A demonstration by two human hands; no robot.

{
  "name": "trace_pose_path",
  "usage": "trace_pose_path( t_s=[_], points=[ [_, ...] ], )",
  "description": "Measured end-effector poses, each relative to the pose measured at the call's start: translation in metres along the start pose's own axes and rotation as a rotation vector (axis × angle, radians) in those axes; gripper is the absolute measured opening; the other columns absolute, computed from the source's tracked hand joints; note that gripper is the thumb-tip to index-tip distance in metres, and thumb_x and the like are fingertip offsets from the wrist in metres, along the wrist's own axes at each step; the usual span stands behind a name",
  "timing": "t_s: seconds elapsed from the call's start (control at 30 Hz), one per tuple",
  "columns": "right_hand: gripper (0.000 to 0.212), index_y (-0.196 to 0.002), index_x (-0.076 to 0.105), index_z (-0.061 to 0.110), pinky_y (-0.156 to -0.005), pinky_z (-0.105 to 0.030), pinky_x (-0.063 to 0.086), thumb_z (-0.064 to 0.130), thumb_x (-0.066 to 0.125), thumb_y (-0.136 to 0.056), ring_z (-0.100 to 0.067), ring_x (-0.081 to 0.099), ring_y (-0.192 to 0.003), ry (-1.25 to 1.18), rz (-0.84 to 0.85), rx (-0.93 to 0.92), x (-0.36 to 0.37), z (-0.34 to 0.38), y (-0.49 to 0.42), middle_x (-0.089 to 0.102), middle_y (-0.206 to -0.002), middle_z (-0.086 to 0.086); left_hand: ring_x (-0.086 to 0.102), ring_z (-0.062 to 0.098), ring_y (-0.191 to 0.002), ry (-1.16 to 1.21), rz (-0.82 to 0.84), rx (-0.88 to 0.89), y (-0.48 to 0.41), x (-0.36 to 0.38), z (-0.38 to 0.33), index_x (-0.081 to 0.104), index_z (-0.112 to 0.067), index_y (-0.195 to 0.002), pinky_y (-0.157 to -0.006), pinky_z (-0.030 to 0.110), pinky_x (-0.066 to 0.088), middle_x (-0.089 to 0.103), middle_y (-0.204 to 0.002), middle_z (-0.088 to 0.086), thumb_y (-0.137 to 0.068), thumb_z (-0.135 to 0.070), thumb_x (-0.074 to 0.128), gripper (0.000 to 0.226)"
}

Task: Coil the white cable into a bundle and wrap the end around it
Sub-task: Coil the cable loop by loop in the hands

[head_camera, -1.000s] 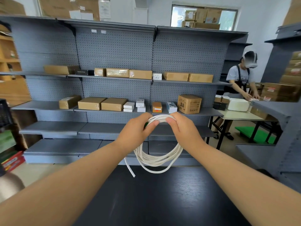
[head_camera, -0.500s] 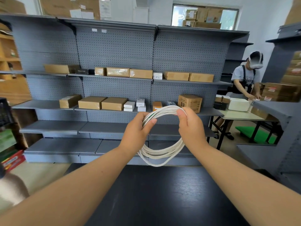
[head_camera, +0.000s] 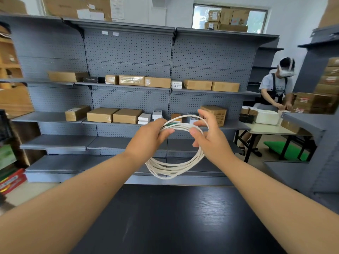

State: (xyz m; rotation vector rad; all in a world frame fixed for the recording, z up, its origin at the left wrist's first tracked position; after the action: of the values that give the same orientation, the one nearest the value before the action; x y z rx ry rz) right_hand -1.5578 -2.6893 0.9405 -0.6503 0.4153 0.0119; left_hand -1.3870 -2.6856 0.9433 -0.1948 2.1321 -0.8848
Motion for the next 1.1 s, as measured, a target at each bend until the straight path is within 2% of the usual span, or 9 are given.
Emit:
trace_pose_path(
  t_s=[0.1, 0.23, 0.4, 0.5, 0.57, 0.67, 0.8, 0.9, 1.1],
  points=[
    [0.048, -0.135, 0.038, 0.026, -0.069, -0.014, 0.048, 0.032, 0.055, -0.090, -0.015, 0.060, -0.075, 0.097, 0.021, -0.046, 0.000, 0.002, -0.002, 0.049, -0.106, 0.012, 0.045, 0.022, -0.071, -0.005, 0.034, 0.016, -0.002, -0.003, -0.001, 0.056, -0.009, -0.099, -0.061, 0.031, 0.028, 0.050, -0.071, 0.000, -0.093, -0.034, 0.050, 0.026],
    [0.025, -0.097, 0.060, 0.014, -0.074, -0.025, 0.031, 0.033, 0.046, -0.093, -0.015, 0.049, -0.087, 0.452, 0.120, -0.164, 0.007, 0.001, -0.004, 0.050, -0.092, 0.001, 0.048, 0.021, -0.071, -0.028, 0.053, 0.025, -0.005, -0.003, -0.002, 0.056, -0.010, -0.100, -0.060, 0.030, 0.029, 0.054, -0.074, 0.003, -0.093, -0.035, 0.049, 0.027],
    [0.036, -0.125, 0.051, 0.015, -0.085, -0.023, 0.037, 0.032, 0.050, -0.093, -0.011, 0.052, -0.101, 0.392, 0.136, -0.117, 0.014, 0.008, -0.004, 0.052, -0.106, 0.008, 0.049, 0.022, -0.075, 0.016, 0.051, 0.038, -0.004, 0.003, -0.003, 0.057, -0.010, -0.103, -0.062, 0.027, 0.028, 0.055, -0.079, 0.001, -0.093, -0.033, 0.052, 0.027],
    [0.020, -0.107, 0.057, 0.016, -0.073, -0.040, 0.050, 0.029, 0.048, -0.094, -0.019, 0.058, -0.074, 0.364, 0.177, -0.055, 0.018, 0.006, -0.004, 0.053, -0.077, 0.007, 0.047, 0.019, -0.072, 0.027, 0.059, 0.013, -0.003, 0.006, -0.002, 0.058, -0.010, -0.105, -0.060, 0.025, 0.028, 0.056, -0.079, 0.002, -0.092, -0.033, 0.054, 0.027],
    [0.014, -0.098, 0.056, 0.017, -0.062, -0.029, 0.042, 0.028, 0.047, -0.095, -0.007, 0.049, -0.061, 0.365, 0.153, -0.070, 0.016, 0.005, -0.004, 0.047, -0.068, 0.011, 0.047, 0.012, -0.065, 0.112, 0.059, -0.030, -0.001, 0.008, 0.000, 0.059, -0.015, -0.099, -0.055, 0.019, 0.032, 0.058, -0.075, 0.001, -0.089, -0.032, 0.058, 0.020],
    [0.019, -0.101, 0.058, 0.013, -0.057, -0.015, 0.033, 0.027, 0.048, -0.095, -0.006, 0.045, -0.064, 0.378, 0.104, -0.106, 0.014, 0.005, -0.004, 0.046, -0.069, 0.014, 0.049, -0.001, -0.053, 0.425, 0.037, -0.169, 0.003, 0.013, 0.004, 0.056, -0.026, -0.092, -0.053, 0.009, 0.039, 0.057, -0.071, -0.007, -0.085, -0.027, 0.065, 0.011],
    [0.017, -0.097, 0.058, 0.012, -0.059, -0.012, 0.032, 0.025, 0.047, -0.095, -0.014, 0.046, -0.069, 0.329, 0.047, -0.075, 0.008, 0.001, -0.004, 0.048, -0.070, 0.011, 0.054, 0.004, -0.054, 0.625, 0.040, -0.309, 0.010, 0.022, 0.014, 0.057, -0.027, -0.094, -0.064, 0.022, 0.051, 0.059, -0.076, -0.005, -0.084, -0.025, 0.068, 0.015],
    [0.009, -0.091, 0.054, 0.023, -0.055, -0.017, 0.033, 0.025, 0.046, -0.096, -0.005, 0.044, -0.060, 0.224, -0.065, -0.023, -0.004, -0.004, -0.005, 0.046, -0.065, 0.012, 0.051, 0.007, -0.045, 0.682, 0.056, -0.378, 0.014, 0.027, 0.023, 0.059, -0.016, -0.093, -0.056, 0.024, 0.046, 0.054, -0.060, -0.004, -0.086, -0.023, 0.065, 0.011],
    [0.015, -0.083, 0.053, 0.031, -0.054, -0.033, 0.034, 0.028, 0.046, -0.096, -0.013, 0.040, -0.052, 0.052, -0.156, 0.053, -0.006, -0.019, -0.004, 0.042, -0.057, 0.007, 0.027, 0.008, -0.038, 0.800, -0.019, -0.403, 0.011, 0.024, 0.017, 0.061, -0.020, -0.081, -0.046, 0.025, 0.033, 0.032, -0.043, -0.011, -0.091, -0.021, 0.058, 0.010]
  ],
)
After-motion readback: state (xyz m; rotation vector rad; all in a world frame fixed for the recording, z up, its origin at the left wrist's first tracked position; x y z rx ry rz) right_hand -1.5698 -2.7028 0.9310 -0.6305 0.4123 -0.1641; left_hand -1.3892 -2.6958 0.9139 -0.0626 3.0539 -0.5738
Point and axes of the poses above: each hand's wrist, its own y-axis away from the middle knuckle, its own x-axis out of the palm, z = x × y, the point moved 6 cm from there along -y, towards the middle knuckle
